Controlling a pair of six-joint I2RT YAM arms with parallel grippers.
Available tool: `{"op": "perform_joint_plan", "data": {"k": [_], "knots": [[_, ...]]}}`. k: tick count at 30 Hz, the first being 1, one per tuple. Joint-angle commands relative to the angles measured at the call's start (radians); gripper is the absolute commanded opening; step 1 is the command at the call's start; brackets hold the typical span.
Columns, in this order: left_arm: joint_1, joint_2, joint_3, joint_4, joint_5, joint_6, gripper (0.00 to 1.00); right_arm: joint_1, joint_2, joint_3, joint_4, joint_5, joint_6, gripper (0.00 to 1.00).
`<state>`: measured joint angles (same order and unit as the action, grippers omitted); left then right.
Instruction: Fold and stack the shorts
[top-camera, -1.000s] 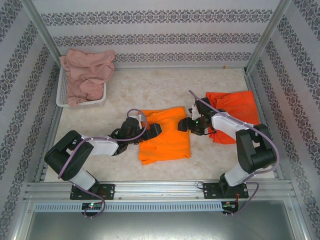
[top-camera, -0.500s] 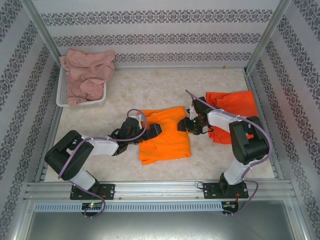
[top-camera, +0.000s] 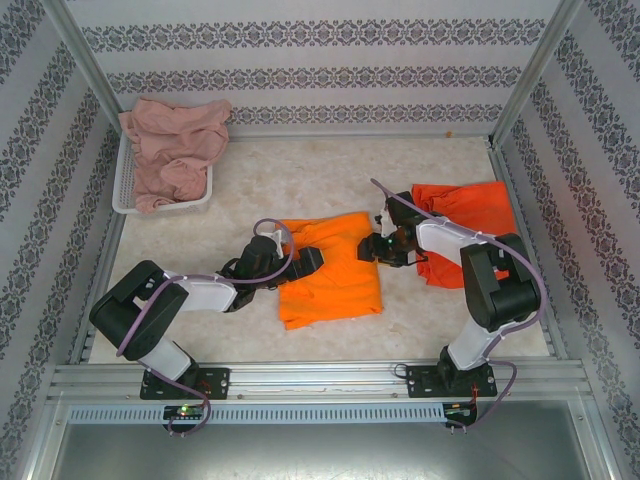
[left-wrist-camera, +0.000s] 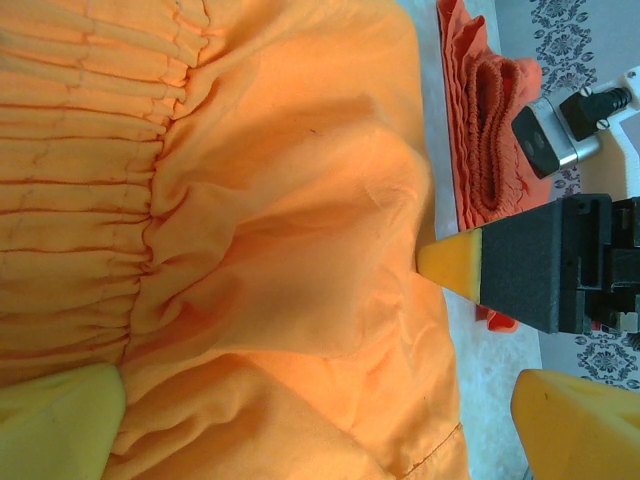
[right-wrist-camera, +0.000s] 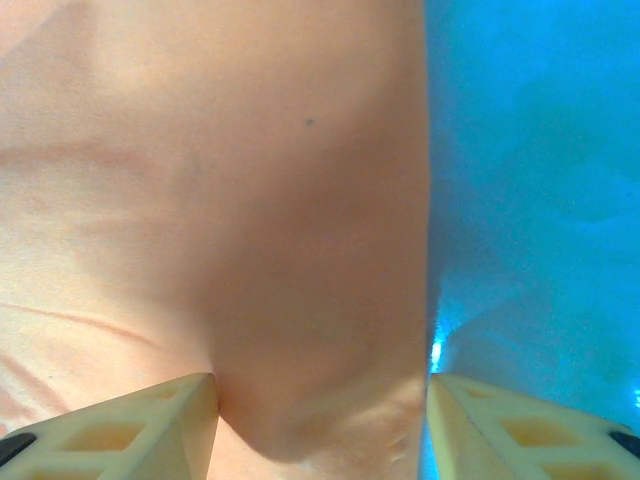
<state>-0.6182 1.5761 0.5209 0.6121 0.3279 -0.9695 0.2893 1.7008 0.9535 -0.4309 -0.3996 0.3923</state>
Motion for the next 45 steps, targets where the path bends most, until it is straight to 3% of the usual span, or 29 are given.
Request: {"op": "perform_joint_plan", "data": {"k": [1, 9, 16, 22, 31, 37, 45], "knots": [[-0.010, 0.048, -0.033, -0.084, -0.015, -0.017, 1.00, -0.007, 0.001, 0.001, -0.020, 0.017, -0.017, 0.57], [-0.010, 0.055, -0.032, -0.081, -0.011, -0.018, 1.00, 0.006, 0.049, 0.007, -0.007, 0.007, -0.008, 0.53], [-0.010, 0.047, -0.029, -0.077, -0.011, -0.021, 1.00, 0.036, 0.052, 0.017, -0.016, 0.008, 0.000, 0.24], [-0.008, -0.048, -0.026, -0.119, -0.044, 0.002, 1.00, 0.053, -0.008, 0.042, -0.090, 0.146, -0.031, 0.01], [0.002, -0.319, -0.016, -0.345, -0.147, 0.104, 1.00, 0.078, -0.129, 0.237, -0.419, 0.522, -0.157, 0.00], [0.012, -0.462, -0.047, -0.409, -0.202, 0.129, 1.00, 0.067, -0.159, 0.395, -0.591, 0.740, -0.236, 0.00], [0.018, -0.503, -0.076, -0.405, -0.207, 0.126, 1.00, -0.013, -0.120, 0.592, -0.668, 0.869, -0.322, 0.00]]}}
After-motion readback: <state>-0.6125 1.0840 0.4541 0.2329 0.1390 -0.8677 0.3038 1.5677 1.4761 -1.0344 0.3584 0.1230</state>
